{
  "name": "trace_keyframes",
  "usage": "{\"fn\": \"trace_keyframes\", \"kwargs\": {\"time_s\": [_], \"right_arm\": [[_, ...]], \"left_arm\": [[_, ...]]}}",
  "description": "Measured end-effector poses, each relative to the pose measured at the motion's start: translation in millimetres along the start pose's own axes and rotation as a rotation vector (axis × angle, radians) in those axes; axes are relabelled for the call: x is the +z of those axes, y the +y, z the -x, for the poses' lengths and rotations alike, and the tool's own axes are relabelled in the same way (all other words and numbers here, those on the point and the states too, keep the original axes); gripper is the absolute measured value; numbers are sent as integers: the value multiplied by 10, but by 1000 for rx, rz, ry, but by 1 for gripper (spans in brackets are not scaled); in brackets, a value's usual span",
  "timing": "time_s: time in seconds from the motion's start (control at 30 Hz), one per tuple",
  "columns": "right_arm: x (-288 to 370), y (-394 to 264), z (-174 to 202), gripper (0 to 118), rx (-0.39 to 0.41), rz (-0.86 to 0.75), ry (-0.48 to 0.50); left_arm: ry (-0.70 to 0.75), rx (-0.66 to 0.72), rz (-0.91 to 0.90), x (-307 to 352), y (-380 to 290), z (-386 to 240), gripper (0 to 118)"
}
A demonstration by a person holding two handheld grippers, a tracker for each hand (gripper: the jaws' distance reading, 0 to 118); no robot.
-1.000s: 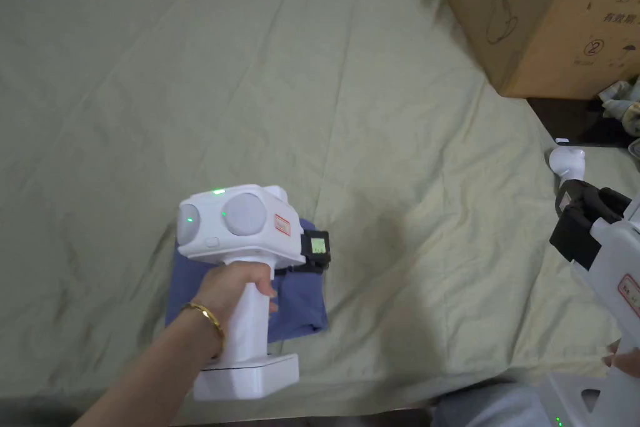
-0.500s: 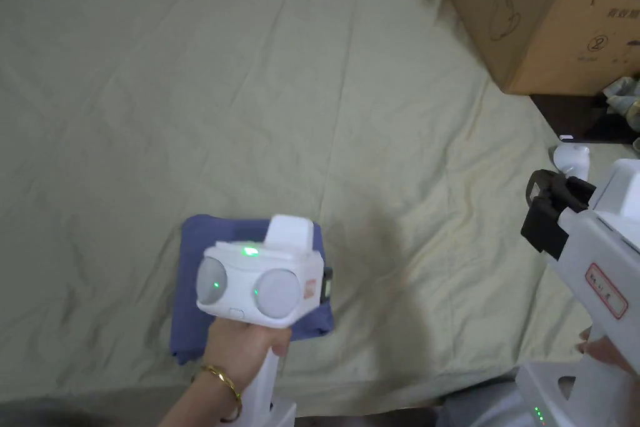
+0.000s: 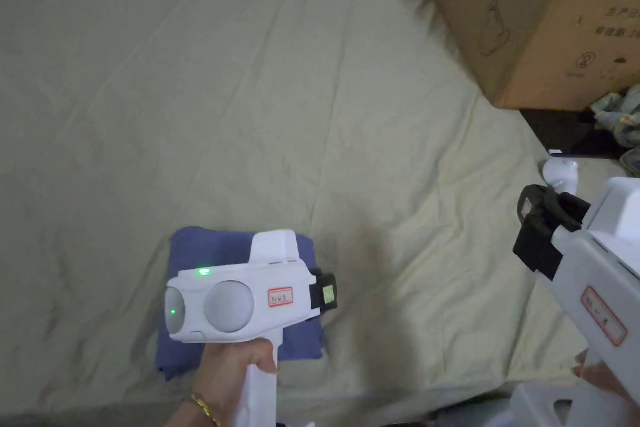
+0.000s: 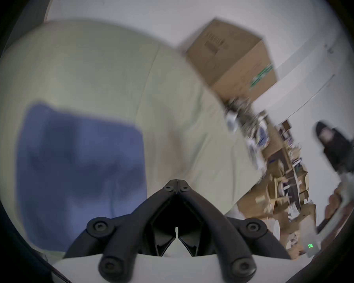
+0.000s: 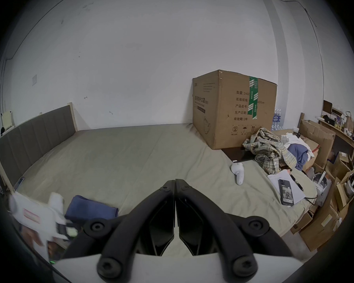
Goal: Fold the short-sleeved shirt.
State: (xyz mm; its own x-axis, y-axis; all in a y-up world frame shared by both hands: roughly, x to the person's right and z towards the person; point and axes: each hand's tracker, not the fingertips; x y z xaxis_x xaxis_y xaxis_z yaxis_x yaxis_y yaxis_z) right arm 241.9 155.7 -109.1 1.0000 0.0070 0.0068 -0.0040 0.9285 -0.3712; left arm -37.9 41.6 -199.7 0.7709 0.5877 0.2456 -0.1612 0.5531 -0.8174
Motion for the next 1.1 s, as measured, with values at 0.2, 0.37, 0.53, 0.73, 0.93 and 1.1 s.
{"fn": "trace_keyframes", "kwargs": {"time_s": [0.2,0.37,0.53,0.73,0.93,1.1], "right_arm": [[-152,67,396,0,25,-14,112],[-410,-19,1016,0,70,19,274],[-895,-409,1721,0,101,151,376],[-1481,-1082,2168,0,181,388,351],[-1667,-1475,2221,0,179,466,294],[-1584,-1390,2279,0,201,462,287]], "left_arm": [[321,-198,-398,890,219,-57,0],[632,-347,-543,1268,47,122,0],[687,-296,-540,1547,-79,335,0],[710,-237,-529,1724,-167,499,0],[711,-217,-512,1748,-139,596,0],[582,-121,-466,1735,90,782,72]]}}
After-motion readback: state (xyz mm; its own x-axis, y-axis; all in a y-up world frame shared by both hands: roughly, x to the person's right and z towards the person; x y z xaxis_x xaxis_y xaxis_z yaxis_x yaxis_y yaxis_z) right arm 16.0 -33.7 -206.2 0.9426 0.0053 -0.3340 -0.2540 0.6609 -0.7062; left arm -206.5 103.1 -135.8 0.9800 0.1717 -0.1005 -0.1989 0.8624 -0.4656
